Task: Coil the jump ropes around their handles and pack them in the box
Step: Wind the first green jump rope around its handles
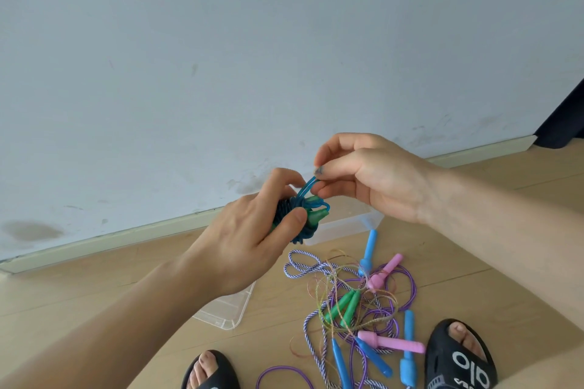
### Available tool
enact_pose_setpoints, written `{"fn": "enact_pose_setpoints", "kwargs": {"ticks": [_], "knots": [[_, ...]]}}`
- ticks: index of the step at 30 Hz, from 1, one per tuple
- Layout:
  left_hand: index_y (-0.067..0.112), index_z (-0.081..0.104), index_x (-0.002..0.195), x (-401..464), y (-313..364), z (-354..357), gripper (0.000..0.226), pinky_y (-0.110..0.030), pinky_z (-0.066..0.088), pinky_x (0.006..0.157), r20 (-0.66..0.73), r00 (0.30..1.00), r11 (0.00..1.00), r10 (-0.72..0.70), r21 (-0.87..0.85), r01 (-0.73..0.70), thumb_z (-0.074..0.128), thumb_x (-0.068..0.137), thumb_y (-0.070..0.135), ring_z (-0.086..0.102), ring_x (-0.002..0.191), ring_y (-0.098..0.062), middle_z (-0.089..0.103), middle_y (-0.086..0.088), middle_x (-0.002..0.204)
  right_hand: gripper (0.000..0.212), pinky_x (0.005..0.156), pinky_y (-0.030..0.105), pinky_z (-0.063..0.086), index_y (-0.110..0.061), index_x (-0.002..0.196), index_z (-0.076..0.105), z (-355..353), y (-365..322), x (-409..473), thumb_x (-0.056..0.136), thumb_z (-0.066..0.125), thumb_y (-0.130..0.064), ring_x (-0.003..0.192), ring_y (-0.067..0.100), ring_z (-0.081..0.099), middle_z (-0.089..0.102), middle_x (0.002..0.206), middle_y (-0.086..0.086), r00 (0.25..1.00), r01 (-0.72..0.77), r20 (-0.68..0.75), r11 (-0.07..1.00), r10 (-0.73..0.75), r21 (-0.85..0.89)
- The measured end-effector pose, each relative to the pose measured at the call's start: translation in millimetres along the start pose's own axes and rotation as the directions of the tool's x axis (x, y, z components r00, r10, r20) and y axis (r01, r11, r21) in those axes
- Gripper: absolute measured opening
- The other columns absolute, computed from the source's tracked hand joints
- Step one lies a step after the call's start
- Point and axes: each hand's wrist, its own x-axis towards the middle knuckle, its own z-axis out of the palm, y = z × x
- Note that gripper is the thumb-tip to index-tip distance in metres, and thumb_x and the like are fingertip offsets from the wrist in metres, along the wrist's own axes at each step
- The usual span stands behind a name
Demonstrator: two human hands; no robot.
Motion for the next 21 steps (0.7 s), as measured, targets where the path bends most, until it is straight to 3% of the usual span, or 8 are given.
{"fn": "enact_pose_setpoints", "kwargs": {"ticks": [3, 6, 10, 14, 21], "knots": [[0.043, 0.033, 0.122, -0.7, 4.8, 0.5, 0.025, -0.032, 0.048, 0.073, -0.002, 1.0, 1.0, 0.02, -0.002, -0.02, 0.037, 0.101, 0.031, 0.061, 0.071, -0.008, 0.061, 0.023, 0.095, 0.012, 0.068, 0.03, 0.058, 0.002, 0.093, 0.06, 1.0, -1.2, -3.3, 0.086, 0.061, 0.012, 0.067, 0.024, 0.07, 0.063, 0.082, 0.02, 0.989, 0.132, -0.037, 0.973, -0.141, -0.189], [0.048, 0.043, 0.113, -0.9, 8.4, -3.0, 0.024, -0.035, 0.053, 0.071, -0.05, 0.999, 0.997, -0.006, -0.079, 0.002, 0.039, 0.098, 0.029, 0.063, 0.07, -0.015, 0.064, 0.013, 0.087, 0.009, 0.066, 0.03, 0.057, 0.005, 0.091, 0.059, 3.9, -0.3, -7.7, 0.085, 0.063, 0.01, 0.063, 0.024, 0.069, 0.065, 0.079, 0.016, 0.968, 0.226, -0.035, 0.922, -0.249, -0.316], [0.039, 0.044, 0.112, 0.3, 10.7, -5.2, 0.02, -0.039, 0.053, 0.075, -0.089, 0.995, 0.988, -0.037, -0.152, 0.023, 0.04, 0.098, 0.025, 0.065, 0.07, -0.019, 0.064, 0.007, 0.093, 0.007, 0.067, 0.029, 0.059, 0.002, 0.09, 0.062, 4.8, -1.7, -9.1, 0.085, 0.065, 0.007, 0.063, 0.022, 0.07, 0.066, 0.082, 0.014, 0.949, 0.271, -0.059, 0.9, -0.308, -0.341], [0.032, 0.043, 0.111, 2.3, 9.7, -5.4, 0.02, -0.04, 0.051, 0.077, -0.093, 0.991, 0.979, -0.1, -0.186, 0.082, 0.04, 0.103, 0.014, 0.066, 0.071, -0.018, 0.064, 0.008, 0.096, 0.008, 0.064, 0.02, 0.054, -0.004, 0.088, 0.066, 5.4, -0.6, -11.9, 0.085, 0.067, 0.003, 0.061, 0.013, 0.068, 0.07, 0.086, 0.013, 0.941, 0.277, -0.068, 0.869, -0.332, -0.409], [0.036, 0.049, 0.095, 2.6, 10.8, -5.9, 0.026, -0.036, 0.052, 0.071, -0.133, 0.974, 0.955, -0.184, -0.257, 0.145, 0.04, 0.102, 0.013, 0.065, 0.064, -0.019, 0.066, 0.007, 0.092, 0.01, 0.063, 0.015, 0.051, -0.014, 0.09, 0.073, 9.3, 2.8, -11.6, 0.089, 0.066, -0.007, 0.066, 0.01, 0.07, 0.073, 0.082, 0.003, 0.932, 0.292, -0.064, 0.842, -0.357, -0.454]]}}
